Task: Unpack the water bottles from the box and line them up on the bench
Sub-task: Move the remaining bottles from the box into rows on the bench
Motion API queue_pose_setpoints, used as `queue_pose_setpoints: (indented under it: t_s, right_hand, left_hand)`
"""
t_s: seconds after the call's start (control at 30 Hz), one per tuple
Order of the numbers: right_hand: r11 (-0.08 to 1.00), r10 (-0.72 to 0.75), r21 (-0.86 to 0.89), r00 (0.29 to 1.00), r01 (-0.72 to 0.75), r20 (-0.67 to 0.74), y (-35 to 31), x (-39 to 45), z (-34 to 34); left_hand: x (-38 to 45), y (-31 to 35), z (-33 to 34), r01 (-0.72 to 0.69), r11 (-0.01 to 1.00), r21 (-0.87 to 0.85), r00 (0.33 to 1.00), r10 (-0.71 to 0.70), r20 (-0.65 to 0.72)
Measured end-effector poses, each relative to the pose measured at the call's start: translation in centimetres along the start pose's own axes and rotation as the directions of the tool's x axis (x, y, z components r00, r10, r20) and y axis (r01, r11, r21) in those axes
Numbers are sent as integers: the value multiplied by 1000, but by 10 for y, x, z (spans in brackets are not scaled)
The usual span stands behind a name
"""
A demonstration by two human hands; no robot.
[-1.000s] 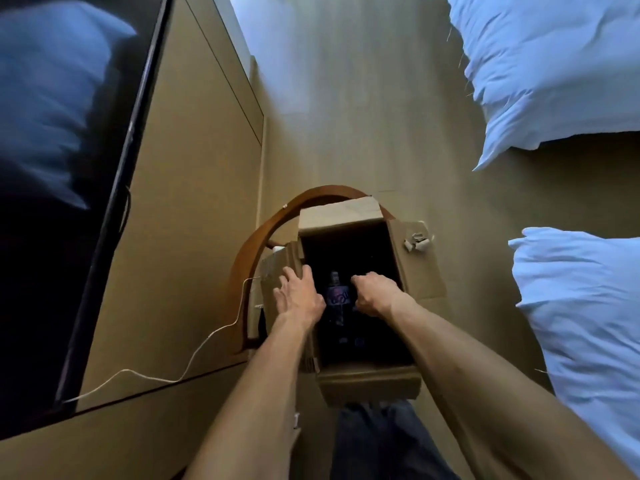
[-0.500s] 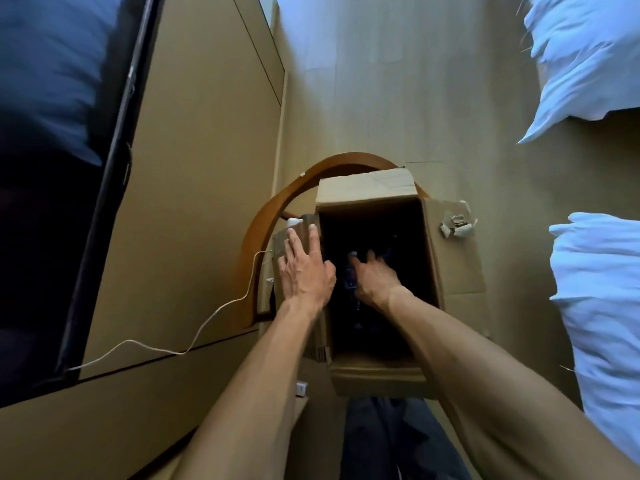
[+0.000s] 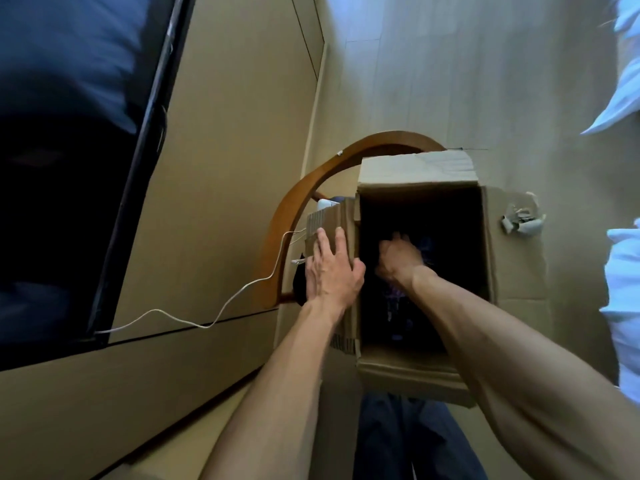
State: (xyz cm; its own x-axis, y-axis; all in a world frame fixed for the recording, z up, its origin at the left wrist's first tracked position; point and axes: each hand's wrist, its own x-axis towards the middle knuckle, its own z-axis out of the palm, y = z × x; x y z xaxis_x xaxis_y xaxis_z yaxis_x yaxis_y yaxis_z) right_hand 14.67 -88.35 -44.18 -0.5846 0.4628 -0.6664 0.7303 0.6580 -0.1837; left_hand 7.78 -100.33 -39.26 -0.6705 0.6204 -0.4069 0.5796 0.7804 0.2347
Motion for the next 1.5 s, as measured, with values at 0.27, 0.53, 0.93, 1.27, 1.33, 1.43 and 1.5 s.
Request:
queue_pose_setpoints:
  t_s: [0.27,0.53,0.93,1.27,1.33,1.43,1.5]
  right_hand:
    - [904,299,324,954,-280,-9,9,-15,59]
    - [704,505,542,860,-458,71,-2,-21,84]
    - [563,531,634,820,-530,214,-9,-3,84]
    - [614,515,591,833,-523,202,2,-36,34]
    - [646,482,568,849,-511,217,10,-51,10]
    - [739,413,490,886,-461,210,19,-76,-38]
    - [785,382,441,901,-434,207,25,-94,-77]
  left_hand:
    - [2,4,-1,-2,1000,15,1000,2,-5]
    - [2,2,16,16,999,-43,1000,-17,-17]
    - [7,-2,18,1,998,-56,1000,-1,-1]
    - [-1,-22,-21,-116,992,-46,988,120,102]
    - [-4,-25,-35,-125,992,-29,987,127,94]
    - [-7,-21,-65,-121,993,-3,990,121,75]
    - [-10,-12,-89,-142,990,6,988,141,68]
